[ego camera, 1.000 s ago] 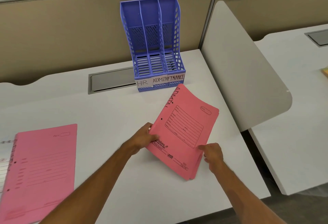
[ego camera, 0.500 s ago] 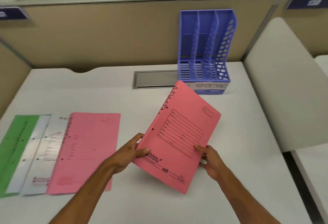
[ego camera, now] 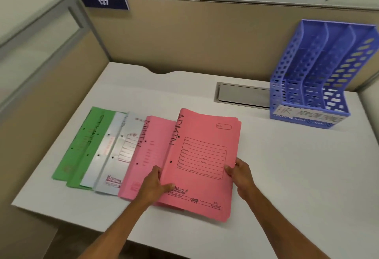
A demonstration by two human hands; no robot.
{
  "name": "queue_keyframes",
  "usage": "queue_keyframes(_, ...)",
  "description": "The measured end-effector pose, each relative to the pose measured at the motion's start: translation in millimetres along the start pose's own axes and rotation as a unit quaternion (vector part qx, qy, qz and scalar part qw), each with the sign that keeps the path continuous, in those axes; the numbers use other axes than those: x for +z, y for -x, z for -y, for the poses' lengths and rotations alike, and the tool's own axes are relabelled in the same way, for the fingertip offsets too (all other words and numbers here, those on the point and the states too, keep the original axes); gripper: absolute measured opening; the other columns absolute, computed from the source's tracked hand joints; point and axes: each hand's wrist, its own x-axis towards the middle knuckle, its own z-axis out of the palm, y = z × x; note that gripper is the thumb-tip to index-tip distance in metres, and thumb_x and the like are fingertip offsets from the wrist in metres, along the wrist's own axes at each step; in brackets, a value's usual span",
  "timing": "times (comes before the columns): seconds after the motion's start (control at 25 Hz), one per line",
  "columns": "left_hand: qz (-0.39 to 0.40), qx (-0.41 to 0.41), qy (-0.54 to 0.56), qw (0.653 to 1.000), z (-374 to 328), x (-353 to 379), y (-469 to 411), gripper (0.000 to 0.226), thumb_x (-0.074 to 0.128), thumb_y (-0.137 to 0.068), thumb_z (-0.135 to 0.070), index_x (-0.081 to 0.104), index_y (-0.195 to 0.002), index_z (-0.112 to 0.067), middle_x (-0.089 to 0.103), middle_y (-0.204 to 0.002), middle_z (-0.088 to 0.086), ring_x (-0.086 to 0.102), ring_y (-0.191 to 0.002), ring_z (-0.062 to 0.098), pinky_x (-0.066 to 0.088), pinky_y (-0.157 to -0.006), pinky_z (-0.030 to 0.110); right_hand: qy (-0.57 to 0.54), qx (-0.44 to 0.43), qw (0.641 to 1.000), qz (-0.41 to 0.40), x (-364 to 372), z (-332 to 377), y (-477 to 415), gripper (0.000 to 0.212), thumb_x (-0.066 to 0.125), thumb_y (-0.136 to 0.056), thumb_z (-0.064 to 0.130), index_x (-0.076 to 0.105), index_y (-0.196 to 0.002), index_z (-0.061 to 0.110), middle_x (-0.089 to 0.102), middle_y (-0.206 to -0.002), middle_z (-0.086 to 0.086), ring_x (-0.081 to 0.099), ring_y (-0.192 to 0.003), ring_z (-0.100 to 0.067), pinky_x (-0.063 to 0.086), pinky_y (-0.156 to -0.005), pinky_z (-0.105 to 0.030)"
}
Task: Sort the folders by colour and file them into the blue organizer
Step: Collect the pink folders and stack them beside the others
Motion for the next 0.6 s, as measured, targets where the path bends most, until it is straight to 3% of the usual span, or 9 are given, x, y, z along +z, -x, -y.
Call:
queue_keyframes(0.12, -0.008, -0.02, -0.033, 0.999, 21, -5, -11, 0.052, 0.081, -0.076, -0.02, 0.048, -0.115, -0.012, 0.062, -0.115, 0.004, 0.061, -0.107, 0.022, 0.055, -0.092, 0.035, 0.074, 0.021, 0.997, -0.001, 29, -6, -11, 0.022, 0.056, -0.093, 0.012, 0.063, -0.112, 0.018, 0.07, -0.111, -0.003, 0.067, -0.095, -0.022, 0.057, -0.082, -0.04)
queue_keyframes(0.28, -0.022, -0.039, -0.116, 0.992, 43, -4, -19, 0.053, 0.075, -0.079, -0.013, 0.041, -0.12, -0.012, 0.054, -0.119, 0.006, 0.057, -0.107, 0.022, 0.055, -0.093, 0.037, 0.187, 0.028, 0.982, -0.029, 48, -9, -11, 0.037, 0.065, -0.089, 0.021, 0.046, -0.12, 0.016, 0.066, -0.113, -0.009, 0.064, -0.085, -0.021, 0.047, -0.058, -0.022)
queue_keyframes(0.48, -0.086, 0.0, -0.235, 0.968, 54, -4, -22, 0.054, 0.076, -0.08, -0.027, 0.043, -0.12, -0.013, 0.05, -0.115, 0.005, 0.052, -0.101, 0.017, 0.055, -0.085, 0.03, 0.23, -0.003, 0.973, 0.017, 54, -13, -4, 0.057, 0.07, -0.087, 0.026, 0.043, -0.135, 0.011, 0.062, -0.124, -0.007, 0.065, -0.105, -0.03, 0.055, -0.086, -0.04)
queue_keyframes(0.6, -0.115, 0.038, -0.306, 0.944, 61, -3, -20, 0.052, 0.072, -0.082, -0.037, 0.045, -0.12, -0.016, 0.053, -0.114, 0.002, 0.051, -0.099, 0.014, 0.053, -0.083, 0.028, 0.313, -0.063, 0.947, 0.045, 56, -12, 3, 0.038, 0.066, -0.089, 0.026, 0.052, -0.123, 0.016, 0.063, -0.121, -0.005, 0.063, -0.097, -0.019, 0.054, -0.086, -0.038)
